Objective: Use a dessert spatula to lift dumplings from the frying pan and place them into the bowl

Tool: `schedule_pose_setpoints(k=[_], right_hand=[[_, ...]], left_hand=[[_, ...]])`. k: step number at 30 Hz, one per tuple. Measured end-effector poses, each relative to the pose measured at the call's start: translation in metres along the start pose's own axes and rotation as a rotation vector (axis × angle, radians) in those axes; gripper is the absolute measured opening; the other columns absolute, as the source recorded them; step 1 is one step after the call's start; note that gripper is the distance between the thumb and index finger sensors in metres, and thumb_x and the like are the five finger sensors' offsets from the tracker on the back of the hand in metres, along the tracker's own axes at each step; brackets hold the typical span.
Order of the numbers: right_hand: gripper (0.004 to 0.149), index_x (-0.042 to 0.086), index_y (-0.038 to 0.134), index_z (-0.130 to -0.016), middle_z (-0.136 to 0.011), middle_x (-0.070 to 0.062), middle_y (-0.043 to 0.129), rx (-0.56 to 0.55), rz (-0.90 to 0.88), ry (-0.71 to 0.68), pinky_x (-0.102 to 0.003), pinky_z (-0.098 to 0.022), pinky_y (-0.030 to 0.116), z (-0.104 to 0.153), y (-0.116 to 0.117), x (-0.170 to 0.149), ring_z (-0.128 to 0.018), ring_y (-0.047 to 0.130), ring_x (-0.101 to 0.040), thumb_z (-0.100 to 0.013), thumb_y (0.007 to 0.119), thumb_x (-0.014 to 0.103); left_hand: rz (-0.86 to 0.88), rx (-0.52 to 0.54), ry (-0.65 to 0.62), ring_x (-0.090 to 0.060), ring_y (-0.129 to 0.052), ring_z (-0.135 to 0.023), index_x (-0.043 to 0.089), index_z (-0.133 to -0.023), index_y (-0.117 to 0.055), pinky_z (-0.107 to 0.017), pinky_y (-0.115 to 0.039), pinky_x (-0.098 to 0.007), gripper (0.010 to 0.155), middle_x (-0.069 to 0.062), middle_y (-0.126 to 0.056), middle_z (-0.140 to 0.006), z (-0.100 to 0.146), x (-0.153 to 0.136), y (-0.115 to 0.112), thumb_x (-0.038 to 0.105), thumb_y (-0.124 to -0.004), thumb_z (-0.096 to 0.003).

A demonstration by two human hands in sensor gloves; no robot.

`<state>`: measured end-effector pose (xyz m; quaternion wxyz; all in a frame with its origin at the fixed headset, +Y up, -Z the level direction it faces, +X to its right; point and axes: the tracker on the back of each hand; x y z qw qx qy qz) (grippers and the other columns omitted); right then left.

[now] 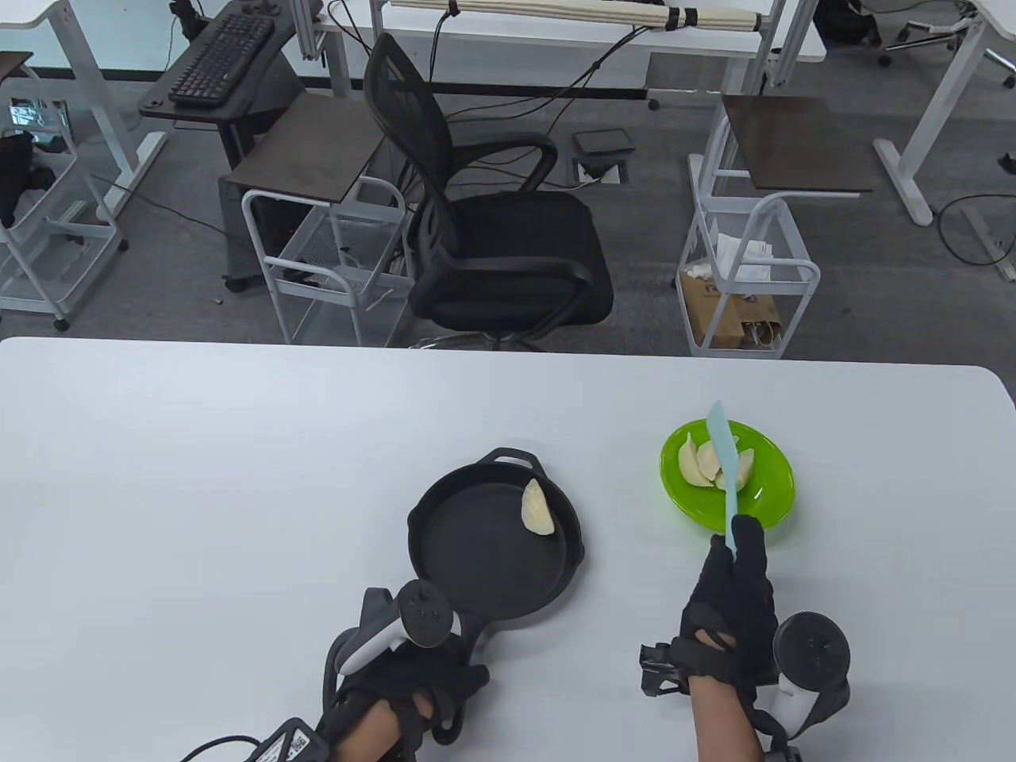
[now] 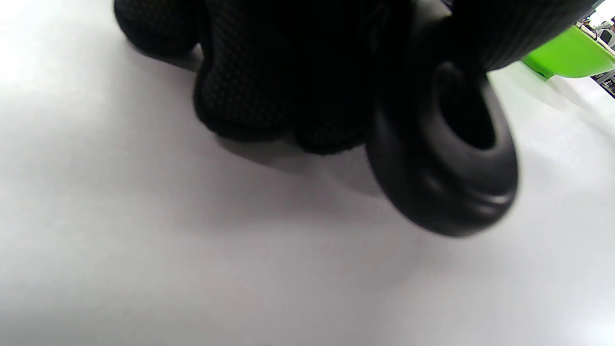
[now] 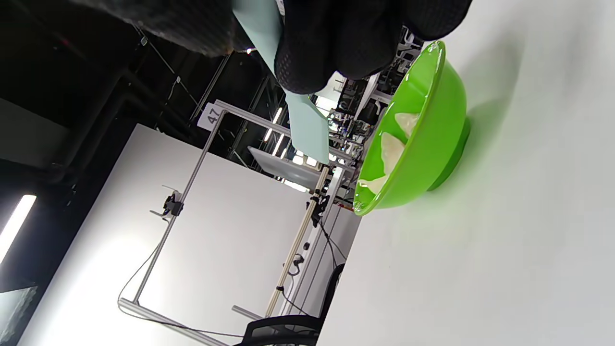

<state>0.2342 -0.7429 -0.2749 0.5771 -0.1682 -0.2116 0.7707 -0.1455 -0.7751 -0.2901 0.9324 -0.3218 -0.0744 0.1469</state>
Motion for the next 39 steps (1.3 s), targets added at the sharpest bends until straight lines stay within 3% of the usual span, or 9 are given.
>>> schedule_pose_setpoints(k=[13,23,39], right_hand=[[0.049,0.020,0.065,-0.102,-0.087,-0.017,0.084,0.107,0.027,-0.122,-0.063,-0.072,0.054,0.013,0.014,0.021,-0.080,0.078,-0.043,-0.060,0.078,0.042],[0.052,0.012,0.065,-0.101,-0.083,-0.018,0.088,0.195,0.205,-0.246,-0.064,-0.070,0.055,0.021,0.030,0.035,-0.076,0.081,-0.045,-0.058,0.079,0.038],[0.047,0.013,0.071,-0.097,-0.081,-0.019,0.089,0.225,0.309,-0.302,-0.065,-0.069,0.055,0.021,0.035,0.037,-0.074,0.082,-0.046,-0.058,0.079,0.037]], left_hand=[[0.000,0.000,0.000,-0.020,-0.100,-0.049,0.022,-0.098,-0.069,-0.060,-0.068,-0.052,0.070,0.007,-0.105,-0.059,0.000,0.000,0.000,0.068,-0.074,-0.0455],[0.000,0.000,0.000,-0.020,-0.100,-0.049,0.022,-0.098,-0.069,-0.061,-0.068,-0.052,0.070,0.008,-0.105,-0.059,0.000,0.000,0.000,0.068,-0.074,-0.0454],[0.000,0.000,0.000,-0.020,-0.100,-0.049,0.022,-0.098,-0.069,-0.061,-0.068,-0.052,0.070,0.008,-0.105,-0.059,0.000,0.000,0.000,0.068,-0.074,-0.0455]])
Point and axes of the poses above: the tracker on the back of each hand, its own x axis roughly to the thumb side, its own z axis roughly from the fingertips to the wrist, y = z × x
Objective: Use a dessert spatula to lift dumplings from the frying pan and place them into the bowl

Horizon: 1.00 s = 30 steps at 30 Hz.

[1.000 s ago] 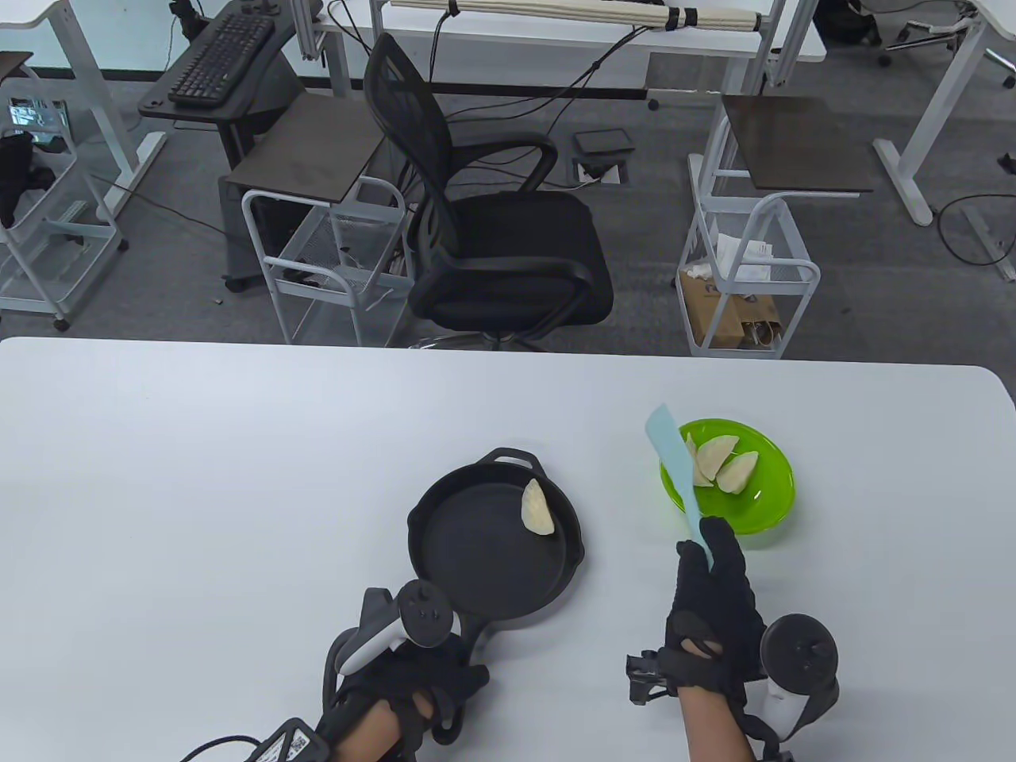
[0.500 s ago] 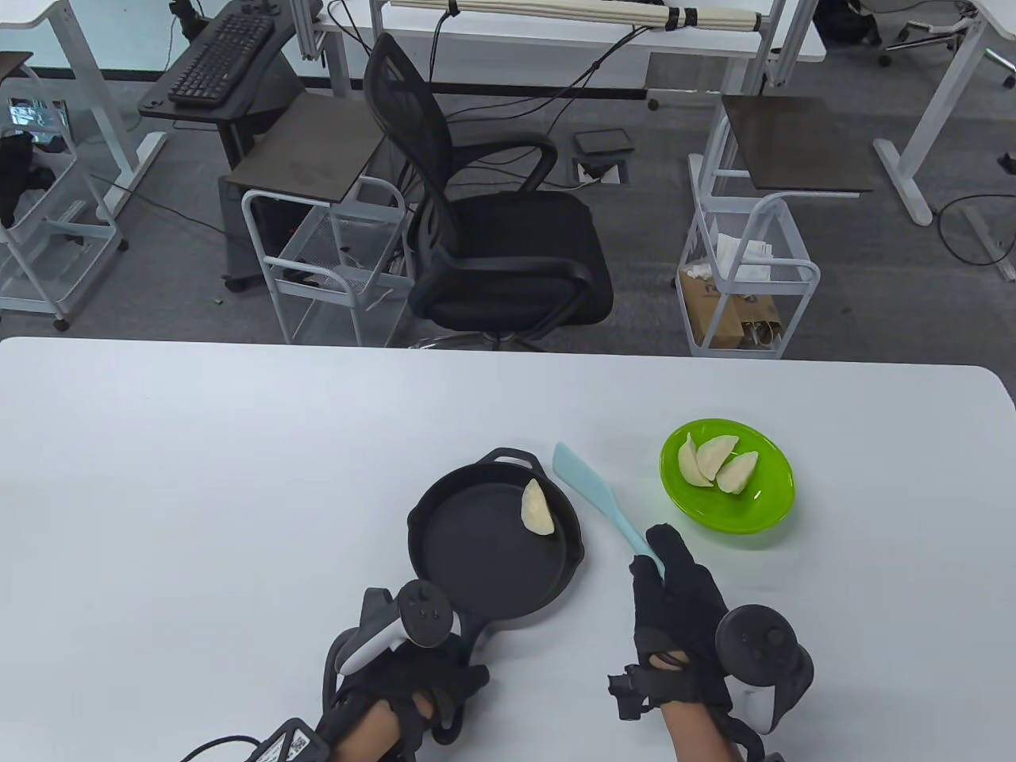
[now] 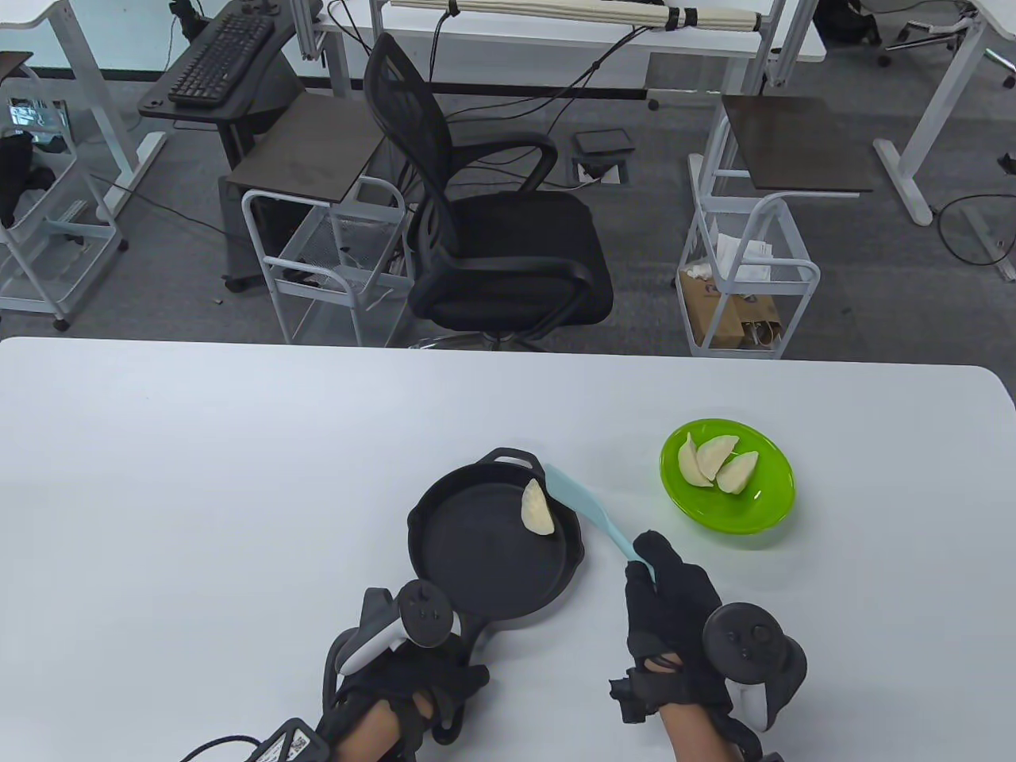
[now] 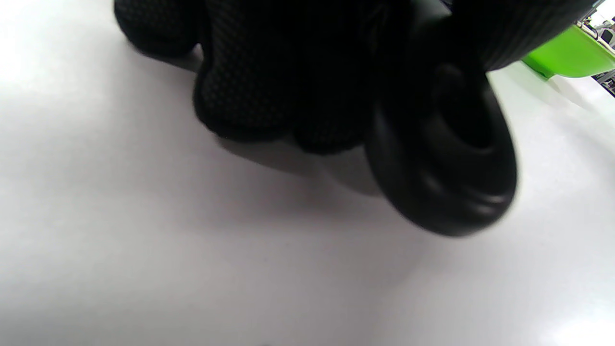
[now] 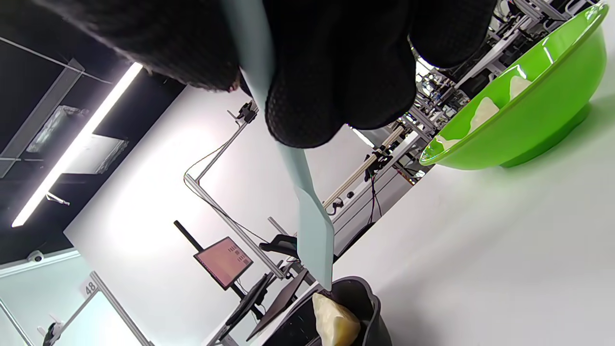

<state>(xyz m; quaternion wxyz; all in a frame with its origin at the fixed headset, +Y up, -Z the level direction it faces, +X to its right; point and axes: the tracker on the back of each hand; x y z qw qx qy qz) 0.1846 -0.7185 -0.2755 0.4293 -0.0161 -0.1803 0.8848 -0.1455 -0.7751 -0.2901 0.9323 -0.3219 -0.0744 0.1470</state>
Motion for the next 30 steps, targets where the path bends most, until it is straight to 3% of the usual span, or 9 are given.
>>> schedule_pose_setpoints(k=[14,30], right_hand=[[0.046,0.014,0.073,-0.098,-0.083,-0.020,0.088,0.039,0.061,0.005,-0.066,-0.069,0.054,0.000,0.007,-0.001,-0.077,0.080,-0.048,-0.058,0.079,0.035],[0.043,0.018,0.076,-0.097,-0.087,-0.022,0.085,0.115,-0.105,0.126,-0.067,-0.069,0.053,-0.005,0.009,-0.018,-0.079,0.077,-0.050,-0.058,0.079,0.034]], left_hand=[[0.000,-0.001,0.001,-0.020,-0.100,-0.050,0.022,-0.098,-0.069,-0.061,-0.069,-0.052,0.070,0.008,-0.105,-0.059,0.000,0.000,0.000,0.068,-0.074,-0.0455],[0.002,-0.004,0.002,-0.020,-0.100,-0.050,0.022,-0.098,-0.069,-0.061,-0.068,-0.052,0.069,0.008,-0.105,-0.060,0.000,0.000,0.000,0.068,-0.074,-0.0456]])
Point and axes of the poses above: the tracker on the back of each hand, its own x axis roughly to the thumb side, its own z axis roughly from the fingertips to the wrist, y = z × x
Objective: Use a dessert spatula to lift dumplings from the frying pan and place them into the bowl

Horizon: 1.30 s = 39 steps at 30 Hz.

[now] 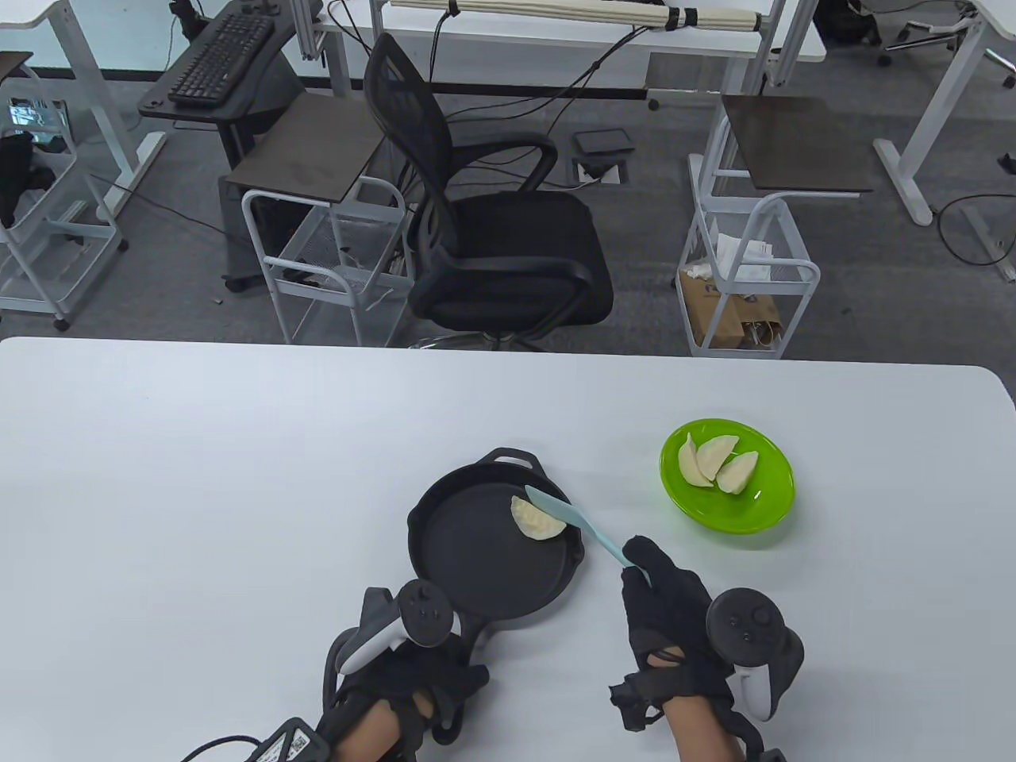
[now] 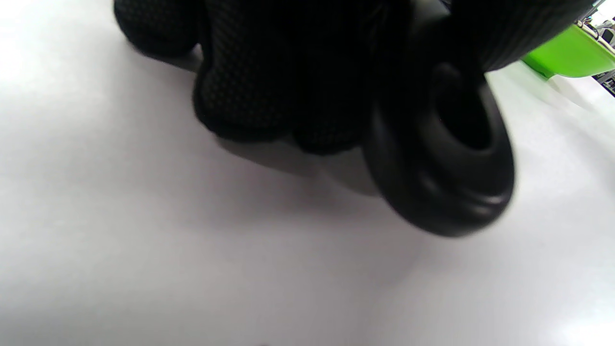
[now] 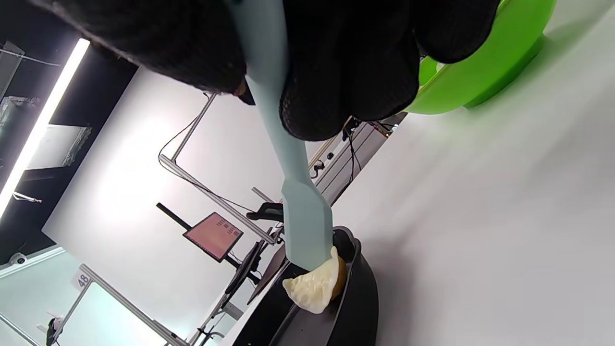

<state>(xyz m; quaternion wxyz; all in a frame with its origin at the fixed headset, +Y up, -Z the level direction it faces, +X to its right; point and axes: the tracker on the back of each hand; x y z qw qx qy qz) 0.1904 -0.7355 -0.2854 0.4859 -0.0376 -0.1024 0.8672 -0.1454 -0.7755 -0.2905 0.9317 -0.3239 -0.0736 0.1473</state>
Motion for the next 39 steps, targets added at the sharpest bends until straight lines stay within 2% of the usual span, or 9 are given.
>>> schedule_pose_setpoints(k=[13,27,39], right_hand=[[0.038,0.017,0.083,-0.090,-0.080,-0.022,0.090,-0.010,-0.082,0.031,-0.066,-0.068,0.056,-0.001,-0.008,-0.002,-0.074,0.081,-0.050,-0.057,0.082,0.036],[0.039,0.014,0.086,-0.086,-0.072,-0.019,0.095,0.041,-0.131,0.092,-0.065,-0.067,0.059,-0.007,-0.013,-0.011,-0.067,0.086,-0.047,-0.055,0.089,0.039],[0.040,0.014,0.087,-0.084,-0.068,-0.018,0.097,0.090,-0.135,0.085,-0.065,-0.066,0.060,-0.009,-0.012,-0.011,-0.064,0.088,-0.046,-0.054,0.090,0.039]], left_hand=[[0.001,0.000,0.000,-0.020,-0.100,-0.050,0.022,-0.098,-0.069,-0.061,-0.068,-0.052,0.069,0.007,-0.105,-0.059,0.000,-0.001,0.000,0.067,-0.075,-0.0456],[0.006,-0.004,0.000,-0.020,-0.100,-0.050,0.022,-0.098,-0.069,-0.061,-0.068,-0.052,0.069,0.007,-0.105,-0.060,0.000,-0.001,0.000,0.067,-0.075,-0.0459],[0.007,-0.005,0.000,-0.020,-0.100,-0.050,0.022,-0.098,-0.069,-0.061,-0.068,-0.052,0.069,0.008,-0.105,-0.060,0.000,-0.001,0.001,0.067,-0.075,-0.0459]])
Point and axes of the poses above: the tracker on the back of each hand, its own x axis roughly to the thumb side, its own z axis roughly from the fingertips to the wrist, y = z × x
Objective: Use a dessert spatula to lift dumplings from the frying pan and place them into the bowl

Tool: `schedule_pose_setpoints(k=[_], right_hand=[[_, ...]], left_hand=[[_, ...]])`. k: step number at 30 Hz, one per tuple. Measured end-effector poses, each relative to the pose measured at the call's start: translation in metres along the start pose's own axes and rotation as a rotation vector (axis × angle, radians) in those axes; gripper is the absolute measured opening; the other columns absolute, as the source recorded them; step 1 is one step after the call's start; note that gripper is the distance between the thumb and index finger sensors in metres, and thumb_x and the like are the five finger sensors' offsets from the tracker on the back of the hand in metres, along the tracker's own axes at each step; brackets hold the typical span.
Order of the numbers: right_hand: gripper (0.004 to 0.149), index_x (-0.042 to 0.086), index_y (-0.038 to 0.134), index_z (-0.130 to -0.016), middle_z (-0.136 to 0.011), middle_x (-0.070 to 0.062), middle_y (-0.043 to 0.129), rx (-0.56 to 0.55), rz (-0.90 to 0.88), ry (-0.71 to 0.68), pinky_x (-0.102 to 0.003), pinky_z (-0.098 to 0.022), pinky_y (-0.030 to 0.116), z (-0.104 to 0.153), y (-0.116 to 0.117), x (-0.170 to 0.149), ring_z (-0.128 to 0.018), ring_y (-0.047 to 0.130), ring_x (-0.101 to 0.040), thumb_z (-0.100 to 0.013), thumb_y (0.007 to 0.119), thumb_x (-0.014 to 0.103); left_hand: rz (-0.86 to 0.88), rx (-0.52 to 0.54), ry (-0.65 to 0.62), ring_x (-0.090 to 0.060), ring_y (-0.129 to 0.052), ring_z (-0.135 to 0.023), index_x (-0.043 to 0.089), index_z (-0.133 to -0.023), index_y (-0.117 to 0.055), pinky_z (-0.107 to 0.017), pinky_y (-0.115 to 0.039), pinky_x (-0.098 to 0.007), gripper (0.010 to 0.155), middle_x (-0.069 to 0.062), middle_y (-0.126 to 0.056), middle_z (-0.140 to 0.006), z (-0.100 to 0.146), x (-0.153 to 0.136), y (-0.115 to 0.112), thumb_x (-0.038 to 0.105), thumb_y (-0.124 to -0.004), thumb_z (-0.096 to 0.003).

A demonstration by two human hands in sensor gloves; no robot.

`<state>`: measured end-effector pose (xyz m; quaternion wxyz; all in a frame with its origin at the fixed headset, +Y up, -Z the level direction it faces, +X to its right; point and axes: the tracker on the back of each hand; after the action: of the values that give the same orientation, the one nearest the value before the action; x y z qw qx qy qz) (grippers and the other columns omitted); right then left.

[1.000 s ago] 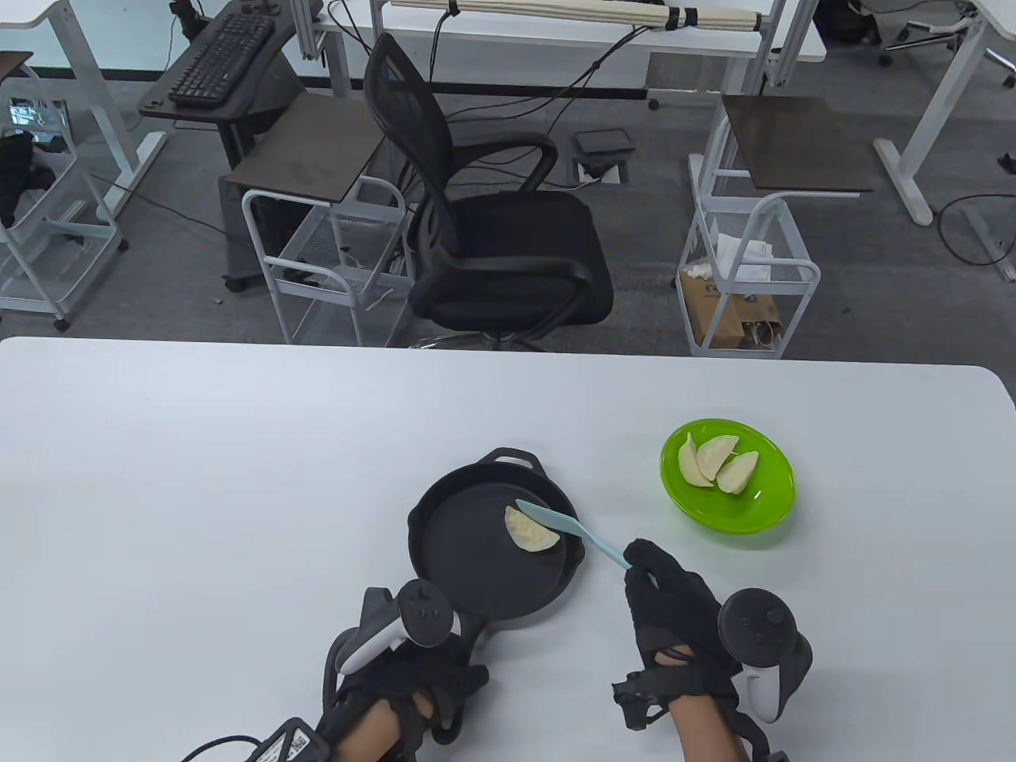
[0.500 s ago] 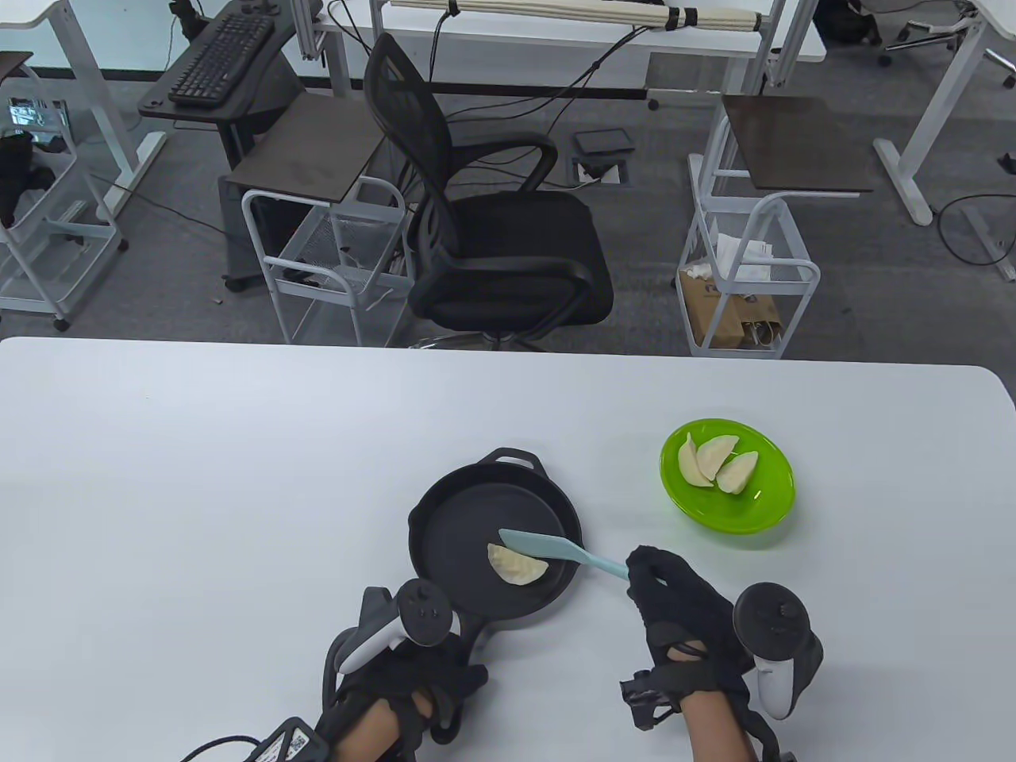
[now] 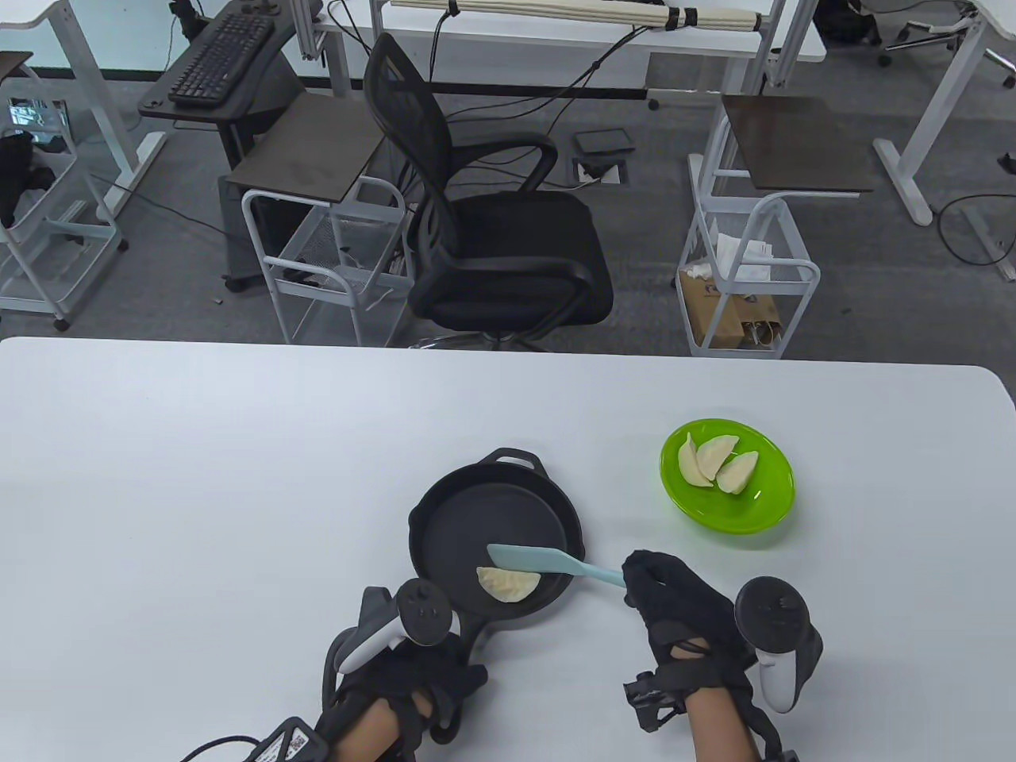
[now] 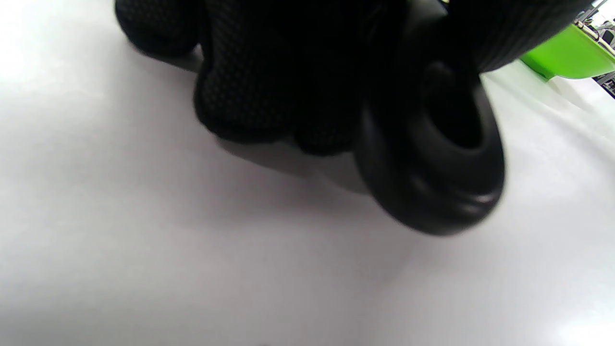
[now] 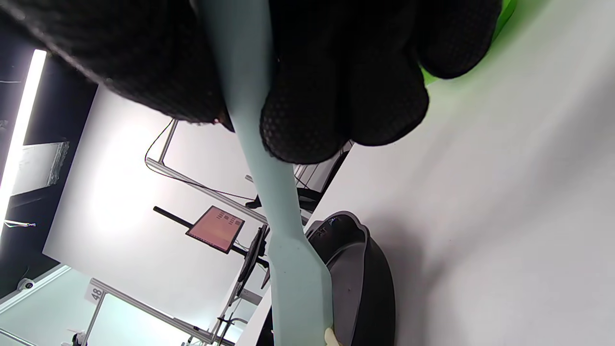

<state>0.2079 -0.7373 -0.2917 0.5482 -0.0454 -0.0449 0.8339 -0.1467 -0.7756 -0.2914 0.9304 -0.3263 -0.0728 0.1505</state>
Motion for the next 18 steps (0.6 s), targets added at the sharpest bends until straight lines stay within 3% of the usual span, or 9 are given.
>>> schedule_pose_setpoints(k=[18], right_hand=[[0.039,0.014,0.086,-0.085,-0.066,-0.018,0.098,0.127,-0.076,0.063,-0.064,-0.066,0.060,-0.007,0.010,-0.012,-0.061,0.089,-0.045,-0.056,0.089,0.040]], left_hand=[[-0.002,0.000,0.002,-0.020,-0.100,-0.050,0.022,-0.098,-0.069,-0.061,-0.069,-0.052,0.069,0.008,-0.105,-0.060,0.000,0.000,0.000,0.066,-0.075,-0.0459]])
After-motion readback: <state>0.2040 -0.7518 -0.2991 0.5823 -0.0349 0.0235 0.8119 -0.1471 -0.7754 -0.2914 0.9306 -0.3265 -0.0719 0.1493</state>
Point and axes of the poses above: the tracker on the back of each hand, its own x axis roughly to the thumb side, its own z axis roughly from the fingertips to the wrist, y = z × x
